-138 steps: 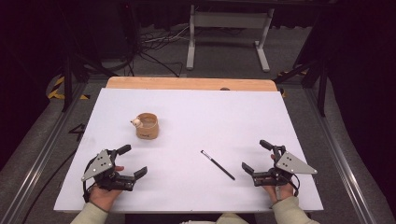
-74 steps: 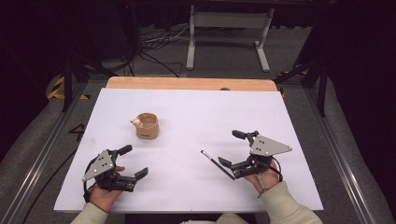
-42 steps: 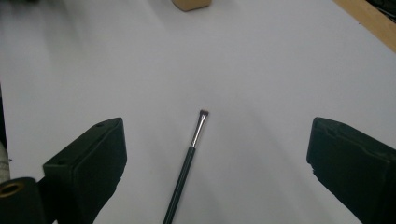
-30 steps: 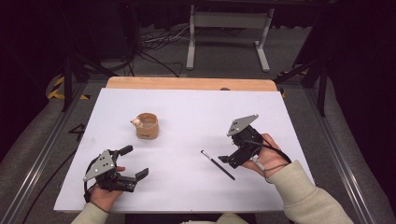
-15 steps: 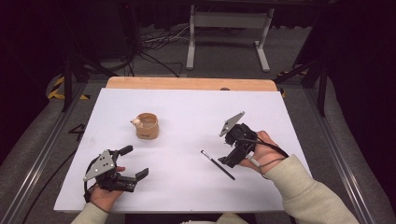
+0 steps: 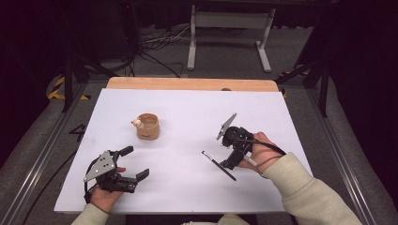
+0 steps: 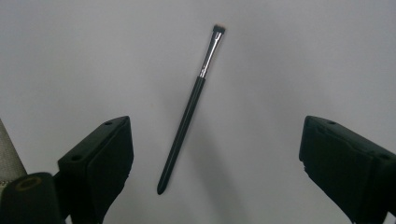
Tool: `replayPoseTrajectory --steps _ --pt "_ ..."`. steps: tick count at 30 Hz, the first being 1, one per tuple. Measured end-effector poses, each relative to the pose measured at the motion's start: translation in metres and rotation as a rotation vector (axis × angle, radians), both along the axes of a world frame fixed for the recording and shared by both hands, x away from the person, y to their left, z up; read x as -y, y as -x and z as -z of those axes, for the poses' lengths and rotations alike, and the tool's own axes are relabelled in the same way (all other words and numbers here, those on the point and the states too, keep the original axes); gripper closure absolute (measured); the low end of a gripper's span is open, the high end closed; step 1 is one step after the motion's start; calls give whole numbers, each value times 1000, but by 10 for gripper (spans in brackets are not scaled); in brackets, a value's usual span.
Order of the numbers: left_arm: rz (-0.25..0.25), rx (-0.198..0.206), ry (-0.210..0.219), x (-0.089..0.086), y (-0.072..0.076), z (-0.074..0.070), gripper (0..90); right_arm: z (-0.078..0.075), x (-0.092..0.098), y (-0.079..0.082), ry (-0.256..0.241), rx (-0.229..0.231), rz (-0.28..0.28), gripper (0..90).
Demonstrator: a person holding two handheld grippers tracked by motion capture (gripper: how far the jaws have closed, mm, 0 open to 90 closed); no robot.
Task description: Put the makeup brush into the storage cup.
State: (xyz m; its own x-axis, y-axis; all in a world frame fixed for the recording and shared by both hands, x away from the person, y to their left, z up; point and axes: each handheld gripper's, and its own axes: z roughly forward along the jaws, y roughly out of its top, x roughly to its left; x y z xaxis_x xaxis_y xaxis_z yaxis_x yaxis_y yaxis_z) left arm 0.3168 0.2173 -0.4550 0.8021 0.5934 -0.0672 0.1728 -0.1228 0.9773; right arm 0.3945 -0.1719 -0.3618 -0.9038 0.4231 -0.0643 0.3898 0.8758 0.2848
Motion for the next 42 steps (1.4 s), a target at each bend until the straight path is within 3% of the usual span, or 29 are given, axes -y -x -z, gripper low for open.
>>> replayPoseTrajectory --steps 23,42 --pt "4 1 -5 0 -1 0 2 30 -11 0 67 -67 -23 115" --pt "3 0 -6 1 0 1 2 51 -14 -3 103 -111 -11 261"
